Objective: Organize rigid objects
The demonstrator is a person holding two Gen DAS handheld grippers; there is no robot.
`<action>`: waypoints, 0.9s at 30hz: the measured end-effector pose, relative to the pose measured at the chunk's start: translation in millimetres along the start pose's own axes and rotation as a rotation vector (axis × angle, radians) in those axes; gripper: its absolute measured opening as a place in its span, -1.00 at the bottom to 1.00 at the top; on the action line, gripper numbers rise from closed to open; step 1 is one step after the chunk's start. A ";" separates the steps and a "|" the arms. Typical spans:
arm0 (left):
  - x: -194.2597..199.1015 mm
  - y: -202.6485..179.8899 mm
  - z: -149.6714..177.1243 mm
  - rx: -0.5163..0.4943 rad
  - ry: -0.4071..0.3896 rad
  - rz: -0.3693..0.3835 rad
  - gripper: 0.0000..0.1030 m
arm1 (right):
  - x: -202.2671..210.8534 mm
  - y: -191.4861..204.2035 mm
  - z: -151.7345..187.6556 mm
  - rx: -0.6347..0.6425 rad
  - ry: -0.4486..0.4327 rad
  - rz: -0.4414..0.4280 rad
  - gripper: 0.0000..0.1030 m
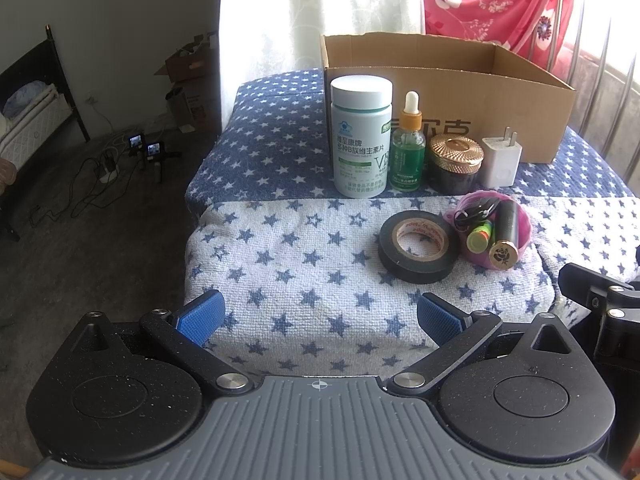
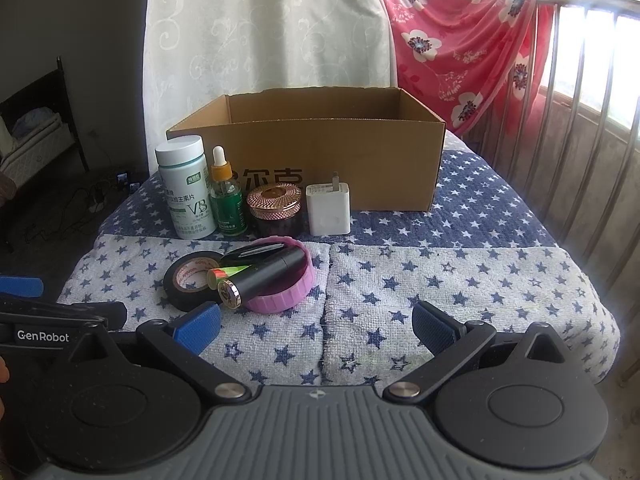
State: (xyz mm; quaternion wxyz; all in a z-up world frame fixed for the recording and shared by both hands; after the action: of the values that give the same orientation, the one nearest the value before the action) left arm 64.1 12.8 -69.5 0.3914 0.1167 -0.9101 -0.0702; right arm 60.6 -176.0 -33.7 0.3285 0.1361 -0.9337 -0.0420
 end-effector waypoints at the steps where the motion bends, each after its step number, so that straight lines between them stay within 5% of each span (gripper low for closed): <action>1: 0.6 -0.4 -0.3 -0.001 -0.001 -0.001 1.00 | 0.2 -0.4 -0.4 0.000 0.000 0.000 1.00; 27: 1.5 -2.4 -1.1 -0.006 -0.005 -0.006 1.00 | 3.4 -2.2 -2.2 -0.002 -0.008 0.002 1.00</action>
State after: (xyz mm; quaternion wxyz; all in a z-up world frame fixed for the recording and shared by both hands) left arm 64.3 10.1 -68.2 0.3891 0.1182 -0.9105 -0.0744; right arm 60.0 -179.0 -30.2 0.3251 0.1346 -0.9351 -0.0432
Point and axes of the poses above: each gripper's, at about its wrist camera, not at the fingertips, and x roughly against the way its jaws point, y to its left, z to its underside, the point moved 10 cm from there along -x, roughly the way its jaws point, and after that the axes turned 12 degrees about -z, right-handed, at the moved point
